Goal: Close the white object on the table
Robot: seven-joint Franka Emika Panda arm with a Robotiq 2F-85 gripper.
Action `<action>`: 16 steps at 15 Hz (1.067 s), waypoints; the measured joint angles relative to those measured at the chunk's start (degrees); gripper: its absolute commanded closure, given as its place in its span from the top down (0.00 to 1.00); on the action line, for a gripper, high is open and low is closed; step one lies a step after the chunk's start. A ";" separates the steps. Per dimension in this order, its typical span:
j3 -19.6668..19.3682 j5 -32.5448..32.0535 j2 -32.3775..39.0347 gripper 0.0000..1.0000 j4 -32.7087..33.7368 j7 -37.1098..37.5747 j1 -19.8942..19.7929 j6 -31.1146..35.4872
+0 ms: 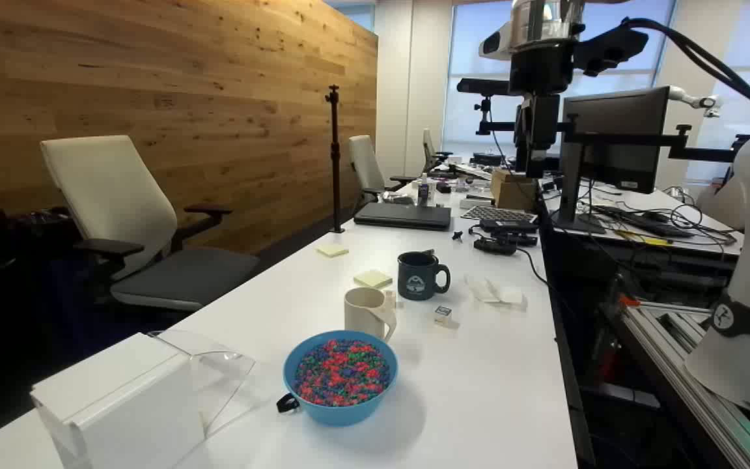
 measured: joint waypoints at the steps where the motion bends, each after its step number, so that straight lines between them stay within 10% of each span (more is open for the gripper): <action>1: 0.00 0.00 0.00 1.00 0.00 0.00 0.00 0.00; 16: -0.03 2.55 1.30 1.00 0.50 1.12 0.12 0.25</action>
